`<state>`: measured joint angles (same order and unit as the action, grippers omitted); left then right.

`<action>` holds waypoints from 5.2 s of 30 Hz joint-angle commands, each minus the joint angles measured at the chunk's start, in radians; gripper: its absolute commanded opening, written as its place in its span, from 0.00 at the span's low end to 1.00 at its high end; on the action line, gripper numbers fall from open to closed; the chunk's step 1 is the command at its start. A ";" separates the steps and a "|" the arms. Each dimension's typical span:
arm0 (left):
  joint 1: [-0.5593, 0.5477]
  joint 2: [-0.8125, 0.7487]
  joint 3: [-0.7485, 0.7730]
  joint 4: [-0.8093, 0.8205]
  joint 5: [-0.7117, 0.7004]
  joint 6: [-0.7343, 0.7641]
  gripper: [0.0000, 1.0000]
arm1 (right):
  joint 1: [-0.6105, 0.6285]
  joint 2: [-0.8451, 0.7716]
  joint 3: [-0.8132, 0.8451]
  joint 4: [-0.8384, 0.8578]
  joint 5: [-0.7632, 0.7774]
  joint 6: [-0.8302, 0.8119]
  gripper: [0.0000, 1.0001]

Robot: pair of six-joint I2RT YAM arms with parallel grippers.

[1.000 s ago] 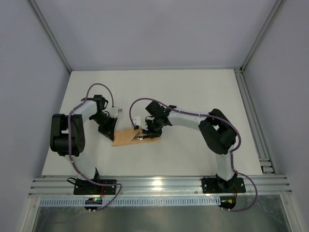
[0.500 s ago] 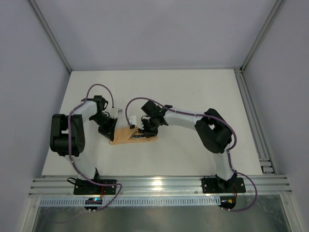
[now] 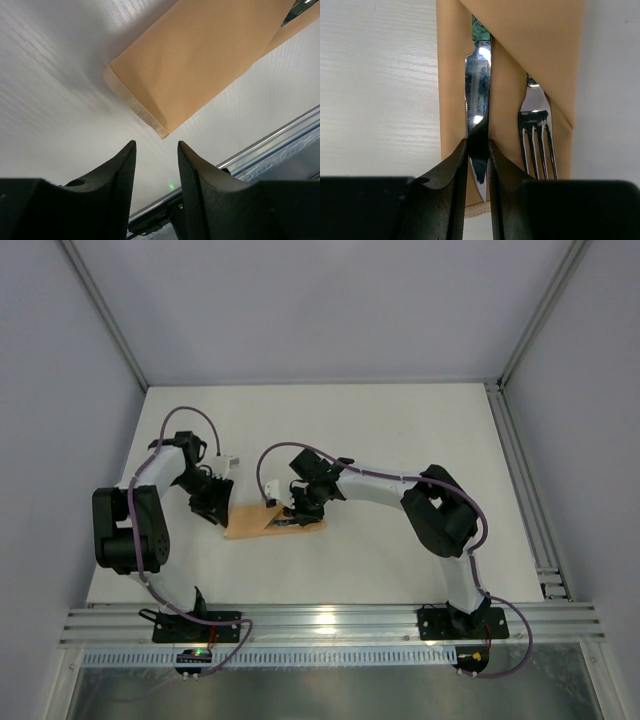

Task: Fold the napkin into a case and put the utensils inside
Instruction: Stuff the knife into the folded napkin, then move the smaller rectangle-folded napkin to the center of the board, then place the smaller-rectangle-folded-napkin at the corner of the board.

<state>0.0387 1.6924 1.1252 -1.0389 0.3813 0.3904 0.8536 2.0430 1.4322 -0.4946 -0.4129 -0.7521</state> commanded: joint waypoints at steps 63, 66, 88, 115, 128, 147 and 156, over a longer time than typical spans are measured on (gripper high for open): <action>0.096 -0.086 0.071 -0.029 -0.062 -0.045 0.36 | -0.191 -0.064 0.077 0.180 0.055 0.816 0.52; 0.096 -0.044 0.068 0.019 -0.039 -0.079 0.38 | -0.192 -0.021 0.079 0.183 0.065 0.888 0.52; 0.096 0.119 -0.012 0.192 -0.071 -0.085 0.12 | -0.202 0.152 0.057 0.301 -0.079 1.089 0.14; 0.179 0.351 0.326 0.352 -0.022 -0.202 0.00 | -0.317 0.433 0.671 0.272 0.082 1.303 0.42; 0.179 0.144 0.332 0.306 -0.084 -0.127 0.41 | -0.330 0.182 0.449 0.274 0.043 1.061 0.43; -0.365 0.085 0.119 0.491 -0.482 0.157 0.40 | -0.330 -0.035 0.099 0.295 0.054 0.982 0.43; -0.382 0.223 0.160 0.476 -0.469 0.171 0.31 | -0.341 -0.095 -0.001 0.310 0.080 0.979 0.43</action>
<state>-0.3393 1.8999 1.2621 -0.5777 -0.0872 0.5457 0.5194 2.0193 1.4410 -0.2234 -0.3519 0.2386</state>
